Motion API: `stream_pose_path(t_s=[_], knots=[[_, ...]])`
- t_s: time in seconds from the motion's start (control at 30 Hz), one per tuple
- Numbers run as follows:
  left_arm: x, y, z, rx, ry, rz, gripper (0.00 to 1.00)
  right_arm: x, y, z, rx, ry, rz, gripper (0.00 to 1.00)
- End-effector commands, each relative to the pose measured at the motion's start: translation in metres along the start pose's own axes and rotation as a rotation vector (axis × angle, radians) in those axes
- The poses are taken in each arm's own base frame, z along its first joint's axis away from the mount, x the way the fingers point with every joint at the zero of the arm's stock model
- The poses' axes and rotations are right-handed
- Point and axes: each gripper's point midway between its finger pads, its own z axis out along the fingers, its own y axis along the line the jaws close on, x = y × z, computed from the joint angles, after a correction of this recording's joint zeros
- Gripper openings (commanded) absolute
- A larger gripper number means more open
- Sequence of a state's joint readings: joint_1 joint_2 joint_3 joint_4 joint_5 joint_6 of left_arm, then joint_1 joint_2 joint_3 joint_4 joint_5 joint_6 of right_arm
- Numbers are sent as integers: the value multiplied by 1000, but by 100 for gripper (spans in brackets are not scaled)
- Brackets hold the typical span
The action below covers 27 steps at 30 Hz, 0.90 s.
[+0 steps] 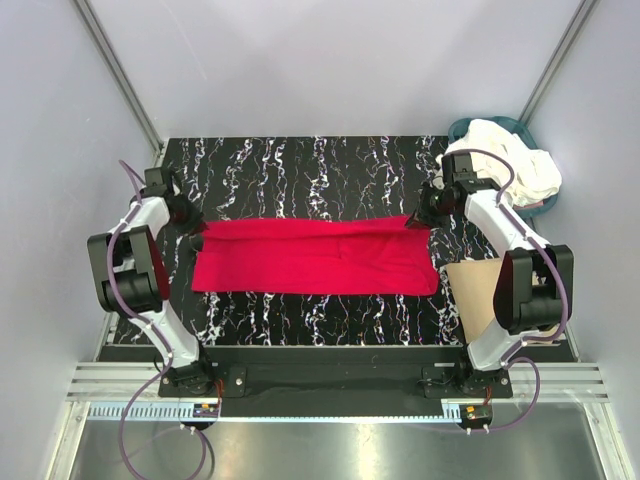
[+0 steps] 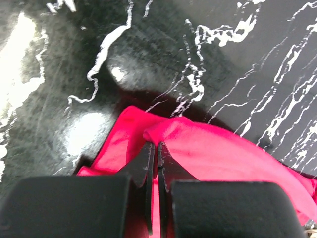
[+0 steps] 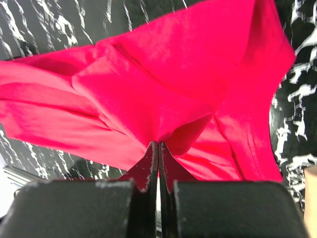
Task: Fold and stack the t-shirts
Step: Fold the tshirt
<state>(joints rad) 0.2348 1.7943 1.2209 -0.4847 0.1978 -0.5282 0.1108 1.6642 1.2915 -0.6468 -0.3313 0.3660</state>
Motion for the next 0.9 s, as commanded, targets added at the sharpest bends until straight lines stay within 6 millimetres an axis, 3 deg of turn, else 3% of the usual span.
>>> stream_pose_path(t_s=[0.0,0.2,0.37,0.4,0.47,0.57,0.63,0.67,0.73,0.8,0.83,0.87], knots=[[-11,10,-17,-23,-64,-5,0,0,-1,-11,-5,-42,-29,0],[-5,19,-16,-54,-60,-16,2,18,-14,-4,18,-9,-17,0],[-9,36,-26,-151,-62,-29,34,47,-22,2,28,113,20,4],[-11,39,-31,-175,-73,-30,40,47,-22,-1,35,121,17,14],[-21,34,-52,-173,-128,-9,50,49,-26,-12,73,133,-17,23],[-24,13,-72,-94,-162,17,54,15,-9,-32,47,13,-88,34],[-14,-7,-74,-9,-123,27,54,-4,14,-29,-48,-14,-86,39],[-10,-16,-70,30,-103,28,54,-15,31,-22,-112,-39,-60,40],[4,-40,-62,123,-54,67,54,-17,55,2,-217,18,-31,40],[21,-68,-50,213,10,131,55,-14,91,32,-299,79,-31,42],[20,-80,-49,233,14,158,55,-8,106,41,-335,111,-29,42],[27,-84,-38,243,56,164,55,1,126,62,-379,154,-3,43]])
